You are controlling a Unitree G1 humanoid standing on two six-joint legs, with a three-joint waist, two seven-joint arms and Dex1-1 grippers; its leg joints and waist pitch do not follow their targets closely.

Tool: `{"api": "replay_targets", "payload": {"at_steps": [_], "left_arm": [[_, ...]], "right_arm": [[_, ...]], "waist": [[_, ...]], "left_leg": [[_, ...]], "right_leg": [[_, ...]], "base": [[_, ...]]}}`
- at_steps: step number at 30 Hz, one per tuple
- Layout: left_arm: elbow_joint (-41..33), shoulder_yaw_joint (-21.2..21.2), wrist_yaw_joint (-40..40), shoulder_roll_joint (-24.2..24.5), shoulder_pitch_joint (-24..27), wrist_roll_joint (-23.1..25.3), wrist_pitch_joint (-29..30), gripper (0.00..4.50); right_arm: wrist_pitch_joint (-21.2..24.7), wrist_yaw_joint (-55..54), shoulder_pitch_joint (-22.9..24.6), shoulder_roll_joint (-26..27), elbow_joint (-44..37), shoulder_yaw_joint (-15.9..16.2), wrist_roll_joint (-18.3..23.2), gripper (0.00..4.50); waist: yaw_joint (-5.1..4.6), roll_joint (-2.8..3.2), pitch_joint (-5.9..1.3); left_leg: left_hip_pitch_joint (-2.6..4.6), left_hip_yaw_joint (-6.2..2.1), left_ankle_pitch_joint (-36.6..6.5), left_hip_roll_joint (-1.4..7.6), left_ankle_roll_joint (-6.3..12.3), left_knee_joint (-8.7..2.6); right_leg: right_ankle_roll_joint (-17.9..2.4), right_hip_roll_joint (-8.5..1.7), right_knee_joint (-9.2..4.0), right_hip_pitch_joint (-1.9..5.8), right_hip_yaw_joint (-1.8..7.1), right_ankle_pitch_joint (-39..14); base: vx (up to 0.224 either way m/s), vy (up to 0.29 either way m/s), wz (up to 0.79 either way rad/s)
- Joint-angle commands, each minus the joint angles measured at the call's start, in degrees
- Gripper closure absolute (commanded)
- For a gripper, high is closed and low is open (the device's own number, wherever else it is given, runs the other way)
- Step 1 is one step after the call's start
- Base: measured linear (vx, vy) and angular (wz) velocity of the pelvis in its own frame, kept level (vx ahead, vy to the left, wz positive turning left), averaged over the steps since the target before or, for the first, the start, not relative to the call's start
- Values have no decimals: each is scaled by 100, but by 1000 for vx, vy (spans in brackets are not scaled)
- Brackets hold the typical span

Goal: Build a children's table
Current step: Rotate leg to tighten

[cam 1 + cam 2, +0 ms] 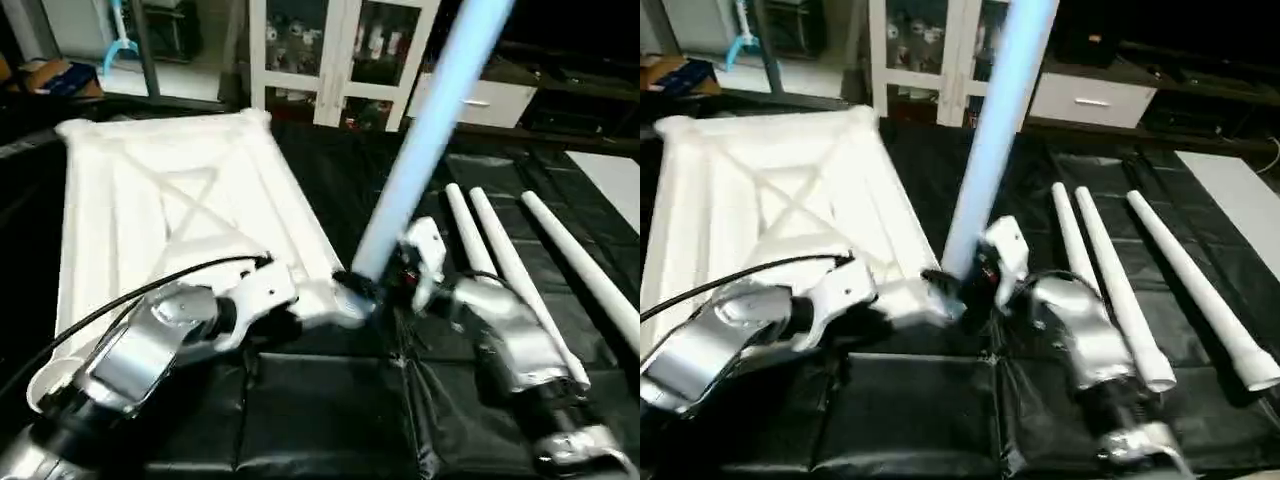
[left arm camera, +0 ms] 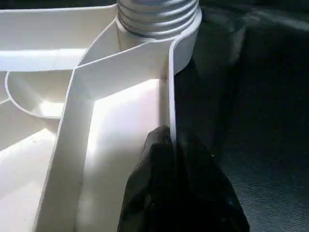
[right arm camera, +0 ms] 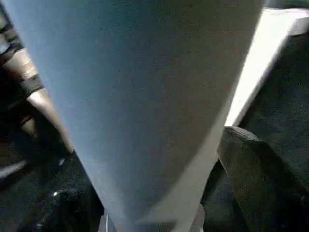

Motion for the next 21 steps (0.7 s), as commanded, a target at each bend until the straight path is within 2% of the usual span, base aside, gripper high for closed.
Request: {"api": "replay_targets", "payload": {"at_steps": [1,2,5,6,11,12,15,18,20,21], "left_arm": [[-108,-2,-188,100,45,-26,-15,450],[-138,-10,-225,86,49,-49,-6,450],[-159,-27,-262,86,61,-70,-55,450],[-164,-40,-266,80,61,-71,-61,450],[-153,-59,-319,108,46,-136,-128,450],[-158,-59,-327,113,43,-147,-126,450],[-172,-72,-369,126,35,-173,-116,450],[-157,-75,-385,123,21,-176,-119,450],[-136,-76,-293,50,-17,-153,36,450],[-78,-73,-108,-64,-82,-90,216,450]], "right_arm": [[64,65,83,-263,81,-195,-10,104],[30,213,96,-308,74,-145,-14,104],[-22,340,97,-338,107,-82,-69,104],[-41,362,101,-343,117,-54,-93,130],[-19,407,57,-328,260,-102,-55,149],[4,428,54,-330,270,-108,-27,175],[75,522,79,-321,227,-105,22,184],[76,508,89,-294,236,-117,6,217],[-1,64,56,-169,397,-175,-171,236],[-59,-522,4,-33,605,-205,-411,246]], "waist": [[-14,136,-318],[-4,96,-317],[-6,105,-321],[-4,104,-320],[19,113,-325],[18,116,-324],[19,126,-328],[20,126,-332],[17,125,-328],[12,125,-323]], "left_leg": [[84,-71,-1107,298,12,-504],[82,-71,-1101,299,17,-499],[75,-76,-1038,299,18,-499],[79,-74,-1016,298,29,-496],[88,-71,-978,303,38,-492],[89,-70,-1005,299,30,-494],[84,-74,-1016,300,25,-494],[83,-77,-993,300,14,-495],[83,-72,-995,302,-5,-495],[85,-73,-1054,296,-44,-499]], "right_leg": [[-1303,-384,-397,222,213,-840],[-1285,-391,-402,224,214,-946],[-1277,-389,-397,225,212,-947],[-1280,-389,-398,220,211,-928],[-1310,-386,-391,216,208,-848],[-1310,-384,-394,217,207,-875],[-1311,-384,-393,224,207,-864],[-1318,-383,-384,227,204,-818],[-1322,-390,-386,215,207,-843],[-1305,-389,-396,211,207,-960]], "base": [[0,0,0],[0,0,0],[0,0,0],[0,0,0],[0,0,0],[0,0,0],[0,0,0],[0,0,0],[0,0,0],[0,0,0]]}}
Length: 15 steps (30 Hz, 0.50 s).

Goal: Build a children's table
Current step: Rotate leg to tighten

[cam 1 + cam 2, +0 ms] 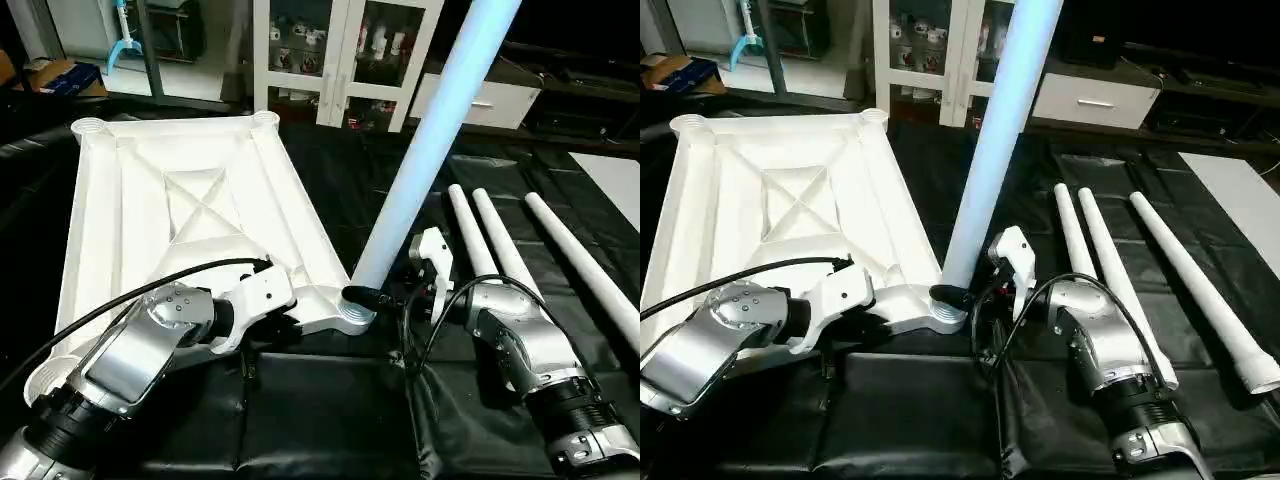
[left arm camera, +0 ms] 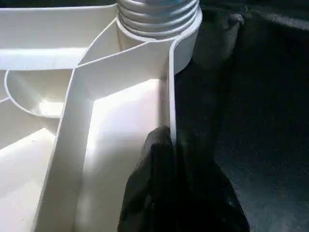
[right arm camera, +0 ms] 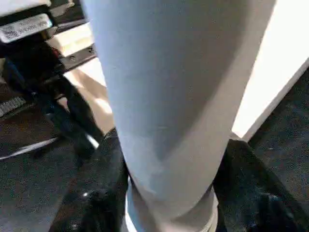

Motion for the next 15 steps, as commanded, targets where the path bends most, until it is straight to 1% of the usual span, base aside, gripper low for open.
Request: {"api": "replay_targets", "payload": {"at_steps": [1,2,3,4,5,6,7,8,9,10,11,12,14,15], "left_arm": [[-76,-100,2,-127,-78,-36,193,450],[36,-85,260,-277,-168,65,360,450],[71,-78,335,-321,-193,94,401,450],[288,-6,732,-564,-333,226,563,450],[353,23,853,-638,-375,262,610,450],[369,29,882,-656,-386,271,621,450],[583,169,1441,-1022,-586,420,1012,450],[604,180,1491,-1056,-605,435,1045,450],[693,221,1691,-1194,-686,493,1175,450],[811,174,1904,-1330,-800,635,1211,450],[811,174,1904,-1330,-800,635,1211,450],[933,103,2044,-1425,-901,758,1171,450],[1138,-13,2216,-1584,-1071,890,1109,450],[1169,-29,2242,-1630,-1123,892,1127,450]], "right_arm": [[48,-1027,-25,12,469,-241,-412,250],[58,-1690,-90,157,697,-284,-642,252],[69,-1884,-108,198,757,-301,-699,252],[364,-2901,-197,474,1010,-543,-765,255],[495,-3195,-221,563,1071,-633,-751,257],[527,-3267,-227,584,1086,-655,-748,259],[749,-4746,-284,942,1307,-973,-910,259],[758,-4886,-288,977,1327,-1002,-925,259],[756,-5457,-309,1114,1415,-1117,-999,259],[740,-5938,-359,1316,1530,-1109,-1108,259],[740,-5938,-359,1316,1530,-1109,-1108,260],[669,-6250,-427,1521,1632,-1043,-1201,260],[394,-6529,-625,1860,1868,-747,-1406,261],[250,-6524,-708,1985,1945,-683,-1390,261]], "waist": [[-35,125,-312],[-55,125,-301],[-95,130,-293],[-122,110,-301],[-158,114,-287],[-179,117,-291],[-206,121,-293],[-211,147,-285],[-234,137,-307],[-236,140,-317],[-267,152,-316],[-271,179,-325],[-286,154,-328],[-287,159,-333]], "left_leg": [[75,-69,-1073,295,-90,-505],[70,-85,-1205,289,-184,-522],[81,-93,-1368,279,-275,-529],[82,-112,-1535,274,-319,-526],[65,-111,-1568,266,-348,-533],[77,-136,-1720,260,-408,-536],[80,-140,-1785,257,-449,-539],[89,-143,-1813,253,-505,-539],[105,-148,-1887,240,-546,-531],[103,-157,-1912,239,-556,-533],[70,-163,-1927,238,-547,-545],[74,-164,-1935,231,-529,-538],[70,-147,-1932,226,-494,-532],[65,-150,-1939,225,-488,-529]], "right_leg": [[-1299,-391,-404,202,212,-1029],[-1232,-391,-426,199,207,-1291],[-1153,-384,-448,175,207,-1566],[-1068,-394,-471,184,204,-1816],[-1029,-390,-476,166,217,-1895],[-925,-388,-499,150,204,-2154],[-853,-382,-506,131,208,-2197],[-814,-377,-503,110,206,-2214],[-735,-373,-519,95,199,-2248],[-717,-376,-515,96,194,-2230],[-686,-369,-520,105,196,-2101],[-682,-360,-509,100,194,-1963],[-698,-356,-515,86,201,-1848],[-720,-367,-502,94,204,-1814]], "base": [[0,0,0],[0,0,0],[0,0,0],[0,0,0],[0,0,0],[0,0,0],[0,0,0],[0,0,0],[0,0,0],[0,0,0],[0,0,0],[0,0,0],[0,0,0],[0,0,0]]}}
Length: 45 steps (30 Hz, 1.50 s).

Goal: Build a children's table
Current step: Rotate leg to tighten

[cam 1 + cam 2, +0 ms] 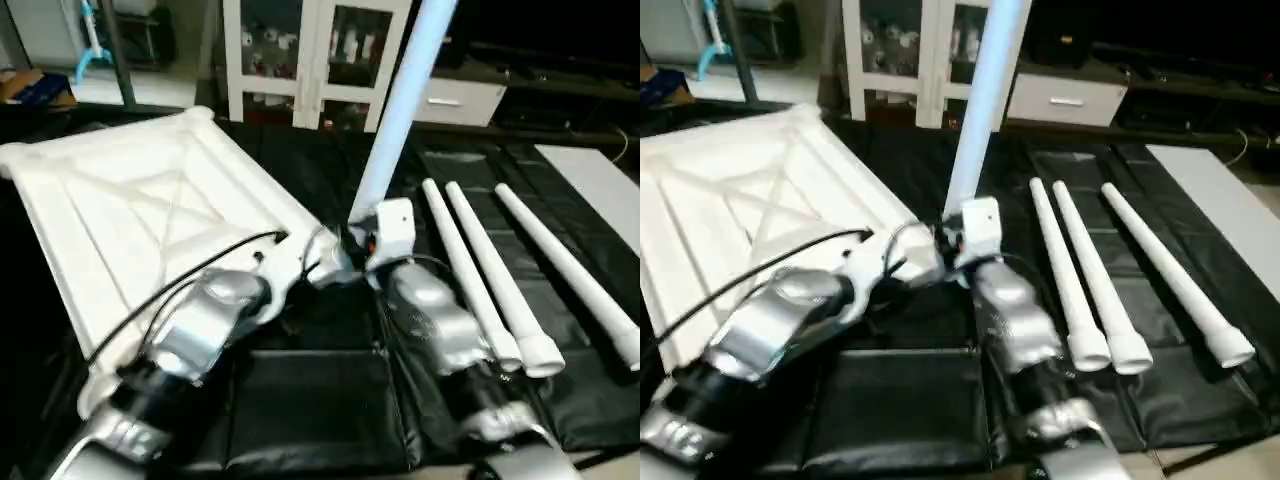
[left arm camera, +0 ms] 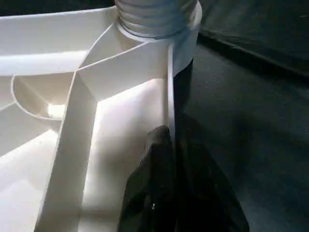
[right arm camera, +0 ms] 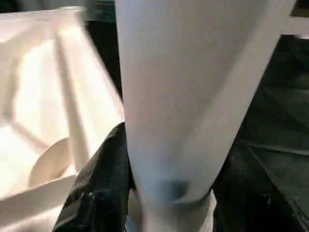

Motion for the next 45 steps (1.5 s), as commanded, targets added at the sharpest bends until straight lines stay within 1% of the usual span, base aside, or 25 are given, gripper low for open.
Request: {"api": "replay_targets", "payload": {"at_steps": [1,2,4,6,7,8,9,10,11,12,13,16,18,19,20,21,23,24,25,26,31,33,35,37,45], "left_arm": [[-85,0,62,11,-194,139,77,450],[-111,10,46,24,-193,136,90,450],[-142,21,37,78,-163,129,104,450],[-181,8,-31,184,-92,114,44,450],[-190,-1,-54,212,-72,106,24,450],[-288,-61,-250,356,33,56,-132,450],[-305,-71,-285,380,51,47,-162,450],[-403,-126,-522,555,179,-18,-268,450],[-428,-169,-639,649,235,-37,-375,450],[-429,-188,-674,680,251,-40,-417,450],[-515,-198,-852,811,345,-123,-398,450],[-842,-444,-1660,1344,594,-295,-862,450],[-1113,-462,-2167,1646,787,-530,-1045,450],[-1207,-449,-2270,1725,834,-598,-1007,450],[-1221,-448,-2276,1744,838,-591,-1017,450],[-1223,-449,-2275,1746,837,-589,-1019,450],[-1291,-393,-2344,1778,864,-663,-1028,450],[-1308,-374,-2377,1794,873,-692,-1064,450],[-1333,-356,-2401,1795,880,-727,-1064,450],[-1353,-345,-2427,1802,886,-758,-1080,450],[-1402,-337,-2497,1863,909,-845,-1148,450],[-1427,-335,-2525,1874,917,-850,-1151,450],[-1438,-332,-2542,1881,922,-849,-1153,450],[-1448,-335,-2554,1889,922,-858,-1151,450],[-1438,-353,-2577,1884,892,-879,-1146,450]], "right_arm": [[12,-472,176,-139,813,-250,-338,261],[-102,-383,163,-114,801,-297,-262,261],[-176,-141,141,-70,763,-400,-80,261],[-350,631,239,-103,470,-327,154,261],[-392,890,280,-116,353,-275,243,226],[-442,1030,403,-260,35,-228,289,205],[-440,1039,421,-287,-12,-218,287,191],[-406,1164,519,-494,-310,-173,260,191],[-398,1282,539,-575,-383,-157,253,184],[-415,1327,536,-593,-378,-157,250,174],[-245,1801,569,-705,-552,-196,502,156],[-240,2669,630,-1306,-745,160,305,142],[16,3676,740,-1732,-994,253,581,142],[14,4179,815,-1934,-1108,288,686,142],[-15,4341,845,-2015,-1138,309,697,142],[-20,4361,849,-2026,-1141,311,697,142],[-152,4817,928,-2327,-1156,382,669,142],[-196,4931,949,-2434,-1143,408,626,142],[-321,5043,984,-2544,-1110,456,549,142],[-377,5210,1034,-2644,-1103,511,535,142],[-390,5572,1141,-2757,-1192,562,678,142],[-362,5659,1148,-2744,-1176,525,735,142],[-350,5693,1122,-2717,-1129,487,766,169],[-363,5724,1075,-2700,-1053,456,803,181],[-163,5673,1100,-2633,-1022,342,924,240]], "waist": [[0,132,-321],[21,170,-330],[23,175,-325],[37,176,-335],[35,172,-336],[35,127,-342],[58,168,-342],[72,163,-359],[80,180,-360],[79,164,-361],[80,166,-353],[114,193,-318],[138,206,-300],[136,197,-308],[170,214,-310],[176,201,-298],[198,198,-298],[221,200,-292],[216,146,-288],[236,165,-294],[281,137,-305],[283,147,-311],[285,172,-314],[284,152,-316],[290,160,-324]], "left_leg": [[44,-136,-1926,228,-445,-529],[62,-130,-1836,239,-417,-520],[37,-118,-1675,246,-366,-529],[26,-112,-1537,251,-274,-523],[19,-114,-1465,260,-256,-522],[12,-100,-1322,263,-187,-515],[13,-103,-1218,259,-166,-508],[22,-83,-884,256,-85,-490],[27,-76,-793,252,-49,-485],[13,-66,-718,249,11,-483],[23,-64,-736,248,19,-490],[40,-66,-1023,276,17,-508],[52,-80,-1226,299,-25,-533],[59,-74,-1219,299,-8,-523],[80,-64,-1157,319,20,-517],[89,-45,-1102,306,45,-517],[76,-52,-1096,298,-5,-525],[105,-47,-1199,311,-30,-524],[97,-40,-1226,310,-14,-523],[79,-48,-1171,307,-10,-520],[69,-51,-1019,299,47,-511],[75,-54,-970,304,49,-512],[82,-52,-959,300,46,-507],[75,-50,-967,298,46,-507],[75,-51,-887,296,56,-499]], "right_leg": [[-735,-370,-508,123,203,-1794],[-765,-372,-487,119,209,-1595],[-821,-355,-454,149,210,-1244],[-885,-360,-426,197,205,-930],[-901,-368,-416,206,208,-849],[-955,-361,-407,223,204,-657],[-986,-369,-391,235,205,-551],[-1092,-360,-357,252,204,-146],[-1121,-353,-352,256,204,-31],[-1183,-351,-338,269,206,81],[-1204,-349,-348,260,205,21],[-1228,-357,-393,249,206,-417],[-1229,-364,-401,245,205,-692],[-1238,-362,-401,248,210,-680],[-1283,-366,-390,232,211,-533],[-1334,-353,-394,212,210,-492],[-1355,-363,-401,234,207,-635],[-1347,-368,-418,214,206,-749],[-1342,-369,-429,217,206,-810],[-1323,-386,-420,235,212,-841],[-1283,-381,-420,245,214,-819],[-1307,-377,-407,239,205,-747],[-1326,-373,-401,236,204,-712],[-1331,-375,-403,245,204,-710],[-1373,-372,-389,256,199,-586]], "base": [[0,0,0],[0,0,0],[0,0,0],[0,0,0],[0,0,0],[0,0,0],[0,0,0],[0,0,0],[0,0,0],[0,0,0],[0,0,0],[0,0,0],[0,0,0],[0,0,0],[0,0,0],[0,0,0],[0,0,0],[0,0,0],[0,0,0],[0,0,0],[0,0,0],[0,0,0],[0,0,0],[0,0,0],[0,0,0]]}}
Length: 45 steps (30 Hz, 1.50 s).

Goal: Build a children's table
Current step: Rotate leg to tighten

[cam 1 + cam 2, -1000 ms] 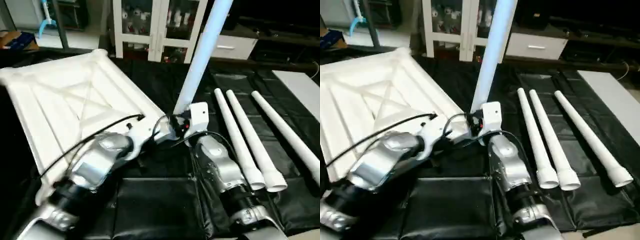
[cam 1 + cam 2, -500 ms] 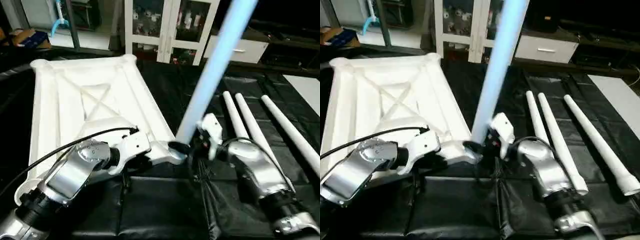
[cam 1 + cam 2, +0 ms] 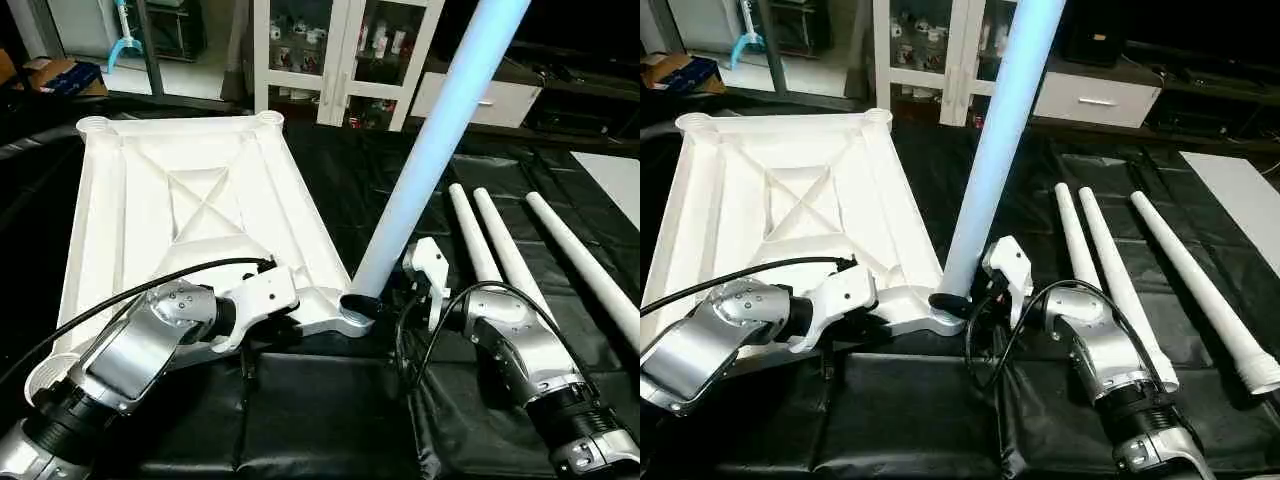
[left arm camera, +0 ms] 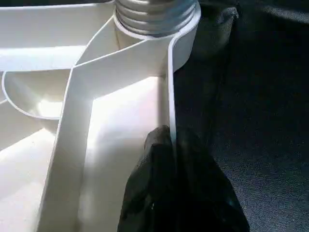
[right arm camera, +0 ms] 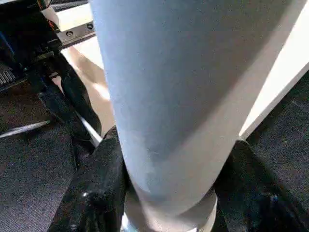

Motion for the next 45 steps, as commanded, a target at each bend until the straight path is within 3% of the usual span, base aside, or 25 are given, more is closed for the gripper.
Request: {"api": "replay_targets", "payload": {"at_steps": [1,3,5,7,8,9,11,12,13,14,16,17,18,23,24,27,29,30,31,33,34,36,38,40,45], "left_arm": [[-141,-146,-284,53,51,-112,18,450],[-136,-142,-260,36,44,-108,82,450],[40,-77,132,-212,-83,17,368,450],[324,92,768,-642,-273,164,692,450],[418,160,982,-793,-335,202,798,450],[798,401,1870,-1409,-596,414,1263,450],[816,413,1913,-1439,-608,424,1282,450],[1104,533,2513,-1884,-805,580,1411,450],[1104,533,2513,-1884,-805,580,1411,450],[1178,542,2626,-1988,-858,606,1377,450],[1222,506,2707,-2092,-903,638,1344,450],[1240,461,2744,-2161,-928,663,1321,450],[1216,389,2743,-2174,-929,711,1302,450],[1158,403,2628,-1976,-857,741,1308,450],[1150,399,2612,-1920,-836,767,1321,450],[1114,345,2382,-1672,-735,766,1120,450],[1104,290,2262,-1543,-683,728,999,450],[951,173,1814,-1133,-466,617,704,450],[858,150,1590,-948,-354,539,635,450],[732,144,1175,-662,-169,441,217,450],[732,144,1175,-662,-169,441,217,450],[558,203,691,-361,39,250,-111,450],[471,227,451,-216,126,155,-241,450],[296,274,175,-48,217,3,-143,450],[220,290,105,-12,227,-63,-150,450]], "right_arm": [[216,-323,31,-124,216,-395,-98,245],[238,-453,30,-84,249,-407,-146,245],[332,-1608,-75,219,591,-496,-533,246],[570,-2940,-208,587,966,-717,-755,247],[666,-3300,-243,698,1061,-798,-772,248],[877,-4854,-358,1101,1353,-919,-1121,248],[884,-4928,-364,1122,1366,-925,-1137,248],[816,-5941,-496,1513,1608,-938,-1340,248],[816,-5941,-496,1513,1608,-938,-1340,248],[747,-6108,-553,1644,1689,-913,-1354,250],[591,-6186,-662,1829,1812,-845,-1352,250],[488,-6210,-760,1969,1903,-757,-1383,250],[229,-5973,-915,2192,1986,-672,-1294,250],[-126,-5303,-881,2297,1719,-705,-1062,250],[-233,-5143,-841,2330,1580,-717,-997,194],[-328,-4789,-734,2252,1193,-690,-901,181],[-329,-4767,-715,2185,1071,-652,-882,148],[-157,-4262,-620,1960,686,-651,-591,138],[-59,-3963,-574,1841,506,-666,-424,136],[140,-3240,-501,1534,291,-546,-254,115],[140,-3240,-501,1534,291,-546,-254,115],[237,-2090,-289,869,-3,-183,-246,95],[284,-1591,-175,561,-121,-78,-206,95],[191,-966,-46,199,-151,-54,-228,95],[188,-620,-3,50,-129,-128,-160,95]], "waist": [[-26,131,-343],[-26,136,-340],[-43,146,-326],[-100,138,-313],[-124,134,-311],[-150,138,-317],[-210,135,-312],[-204,115,-343],[-217,157,-330],[-226,122,-347],[-213,123,-350],[-219,133,-349],[-230,133,-353],[-247,125,-354],[-251,121,-358],[-241,141,-369],[-249,146,-372],[-257,163,-373],[-245,160,-366],[-249,179,-354],[-244,183,-354],[-210,165,-348],[-170,163,-326],[-126,155,-316],[-137,130,-314]], "left_leg": [[86,-64,-887,292,39,-464],[94,-65,-935,294,17,-467],[96,-59,-990,291,-40,-478],[93,-96,-1326,263,-333,-509],[85,-100,-1400,260,-391,-510],[112,-108,-1534,263,-450,-501],[110,-124,-1658,246,-580,-498],[94,-137,-1732,234,-515,-488],[76,-128,-1682,238,-524,-491],[95,-121,-1744,214,-484,-472],[61,-128,-1696,218,-408,-480],[59,-120,-1649,231,-374,-475],[40,-122,-1582,223,-361,-478],[11,-119,-1459,238,-233,-480],[10,-112,-1413,236,-212,-478],[-3,-106,-1103,244,-100,-466],[0,-103,-1017,238,-72,-461],[19,-98,-998,241,-57,-456],[-4,-117,-1049,266,-4,-473],[59,-93,-1085,276,2,-467],[31,-91,-1029,276,28,-471],[51,-76,-1001,286,30,-470],[64,-68,-1056,289,56,-478],[77,-70,-1165,304,47,-490],[87,-78,-1292,296,-43,-497]], "right_leg": [[-1367,-370,-344,248,199,-620],[-1358,-371,-350,243,197,-690],[-1341,-366,-362,223,202,-797],[-1188,-373,-402,217,194,-1481],[-1132,-374,-408,214,199,-1616],[-1049,-378,-437,180,202,-1762],[-913,-358,-449,142,198,-1959],[-811,-372,-456,178,193,-1965],[-797,-376,-454,151,211,-1862],[-740,-351,-473,132,199,-1855],[-709,-357,-467,163,203,-1760],[-720,-358,-458,135,208,-1639],[-755,-354,-443,156,200,-1525],[-855,-362,-409,200,201,-1209],[-865,-359,-408,200,201,-1157],[-964,-348,-361,226,202,-662],[-1030,-348,-351,230,195,-539],[-1077,-342,-342,221,197,-499],[-1085,-361,-332,267,203,-483],[-1146,-328,-339,203,193,-456],[-1191,-337,-324,236,198,-406],[-1240,-347,-335,228,200,-440],[-1274,-343,-349,225,201,-527],[-1278,-364,-364,224,205,-745],[-1261,-373,-398,209,207,-1089]], "base": [[0,0,0],[0,0,0],[0,0,0],[0,0,0],[0,0,0],[0,0,0],[0,0,0],[0,0,0],[0,0,0],[0,0,0],[0,0,0],[0,0,0],[0,0,0],[0,0,0],[0,0,0],[0,0,0],[0,0,0],[0,0,0],[0,0,0],[0,0,0],[0,0,0],[0,0,0],[0,0,0],[0,0,0],[0,0,0]]}}
